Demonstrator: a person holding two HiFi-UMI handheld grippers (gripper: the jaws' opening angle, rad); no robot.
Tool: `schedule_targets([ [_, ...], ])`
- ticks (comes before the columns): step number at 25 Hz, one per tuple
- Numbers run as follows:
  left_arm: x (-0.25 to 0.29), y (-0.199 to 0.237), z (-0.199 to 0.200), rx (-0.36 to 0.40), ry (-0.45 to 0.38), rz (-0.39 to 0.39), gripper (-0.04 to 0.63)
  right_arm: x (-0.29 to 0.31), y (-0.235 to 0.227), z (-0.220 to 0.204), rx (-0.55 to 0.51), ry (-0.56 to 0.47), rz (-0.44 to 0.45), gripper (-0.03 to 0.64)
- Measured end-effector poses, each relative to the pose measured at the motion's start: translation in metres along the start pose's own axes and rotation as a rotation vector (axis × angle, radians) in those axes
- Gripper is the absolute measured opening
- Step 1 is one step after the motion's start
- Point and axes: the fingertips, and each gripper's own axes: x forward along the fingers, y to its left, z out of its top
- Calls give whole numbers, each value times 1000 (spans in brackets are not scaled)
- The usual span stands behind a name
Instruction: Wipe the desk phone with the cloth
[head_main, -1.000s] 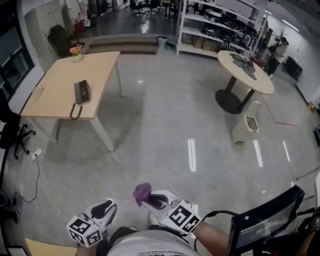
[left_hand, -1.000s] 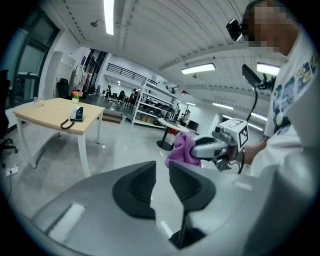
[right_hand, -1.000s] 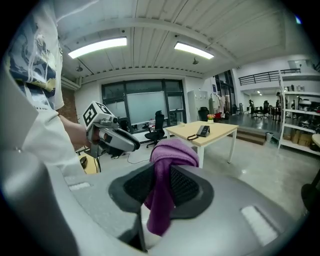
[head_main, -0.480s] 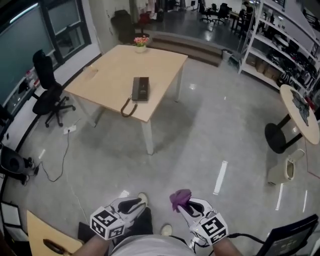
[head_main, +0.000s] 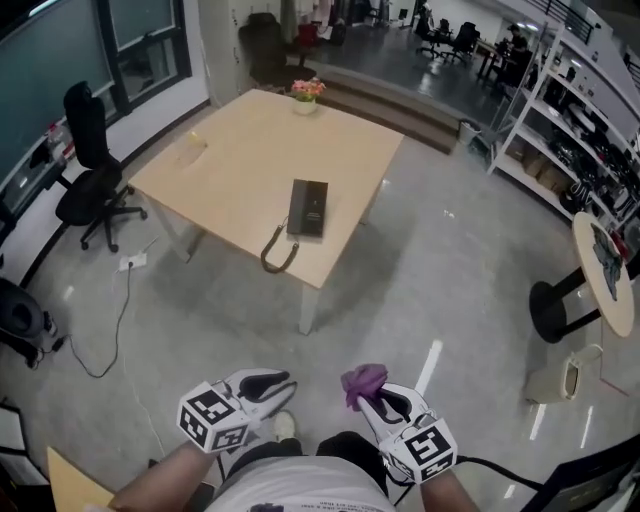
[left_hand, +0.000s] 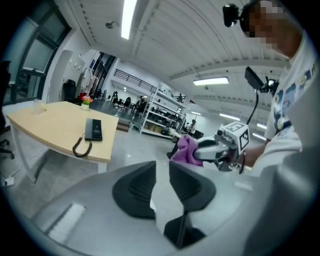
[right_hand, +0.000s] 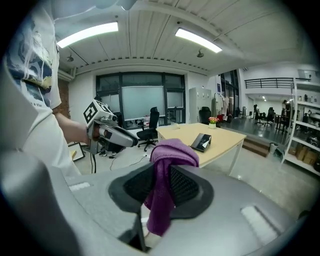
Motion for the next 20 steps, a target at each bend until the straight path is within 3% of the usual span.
schedule_targets([
  [3, -3, 31, 16, -57, -50, 16, 91, 21, -8, 16, -16, 3, 24, 94],
  [7, 3, 69, 29, -64, -74, 64, 86, 48, -28, 24, -39, 17, 62, 94],
  [15, 52, 148, 59, -72, -20, 172, 69, 102, -110, 42, -35, -4, 105, 94],
  [20, 77, 199, 83, -119, -6, 202, 101, 124, -154, 53, -39, -15, 134, 94],
])
